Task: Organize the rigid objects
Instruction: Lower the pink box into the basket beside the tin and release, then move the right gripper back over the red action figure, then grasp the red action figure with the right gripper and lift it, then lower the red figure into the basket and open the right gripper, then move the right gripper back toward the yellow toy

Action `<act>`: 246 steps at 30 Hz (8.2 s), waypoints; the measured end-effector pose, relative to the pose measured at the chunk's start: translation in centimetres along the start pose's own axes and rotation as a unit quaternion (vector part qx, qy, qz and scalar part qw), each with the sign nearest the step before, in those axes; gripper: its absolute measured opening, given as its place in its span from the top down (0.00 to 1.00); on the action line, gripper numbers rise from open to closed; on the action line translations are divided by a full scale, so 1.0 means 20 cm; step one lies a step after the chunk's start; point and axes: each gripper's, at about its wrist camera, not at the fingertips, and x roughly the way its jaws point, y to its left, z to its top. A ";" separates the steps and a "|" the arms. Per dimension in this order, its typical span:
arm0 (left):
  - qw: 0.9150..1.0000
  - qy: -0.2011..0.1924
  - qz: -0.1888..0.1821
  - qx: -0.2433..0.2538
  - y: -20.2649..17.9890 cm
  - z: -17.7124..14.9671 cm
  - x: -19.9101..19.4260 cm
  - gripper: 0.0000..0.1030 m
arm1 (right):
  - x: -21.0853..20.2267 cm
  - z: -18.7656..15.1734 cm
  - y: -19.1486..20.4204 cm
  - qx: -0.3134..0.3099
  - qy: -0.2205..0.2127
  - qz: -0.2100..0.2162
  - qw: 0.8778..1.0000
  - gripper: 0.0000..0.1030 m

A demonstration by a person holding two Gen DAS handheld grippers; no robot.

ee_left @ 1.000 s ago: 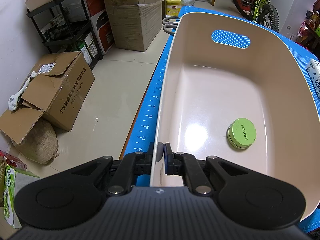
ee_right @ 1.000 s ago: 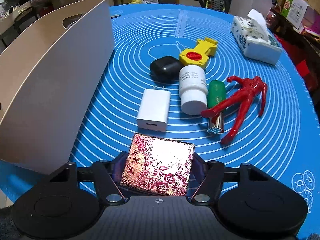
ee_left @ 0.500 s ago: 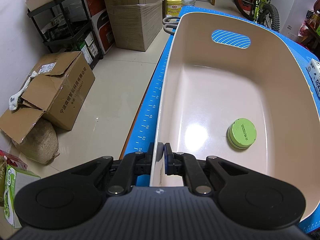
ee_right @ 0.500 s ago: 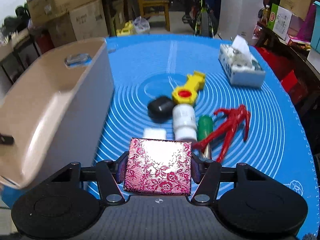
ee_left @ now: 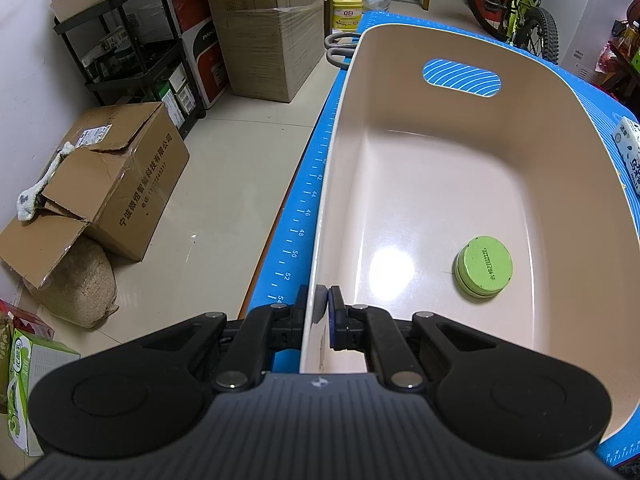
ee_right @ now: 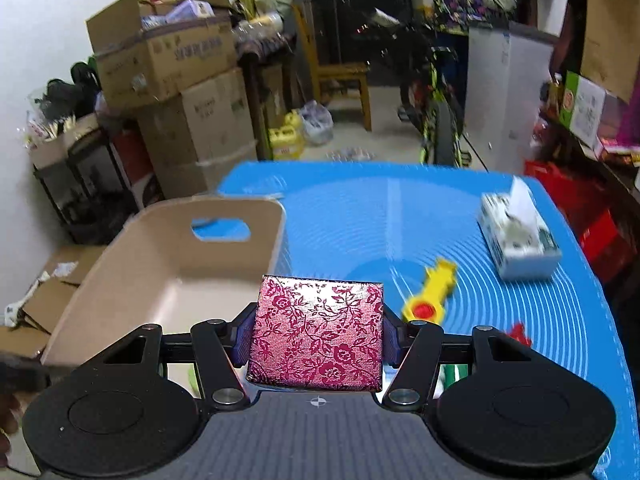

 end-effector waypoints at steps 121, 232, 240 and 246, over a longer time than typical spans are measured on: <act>1.000 0.002 0.007 0.000 0.00 0.00 0.00 0.89 | 0.47 -0.15 -0.91 0.167 0.170 -0.093 0.967 0.51; 1.000 0.003 0.014 0.009 -0.03 0.01 0.01 0.88 | 0.23 0.03 0.40 -0.097 0.069 0.082 0.990 0.30; 1.000 0.003 0.014 0.009 -0.03 0.02 0.01 0.88 | 0.14 0.15 0.16 -0.066 0.033 0.056 0.996 0.28; 1.000 0.003 0.014 0.009 -0.03 0.02 0.01 0.88 | 0.17 0.15 -0.04 -0.051 0.033 0.012 0.998 0.28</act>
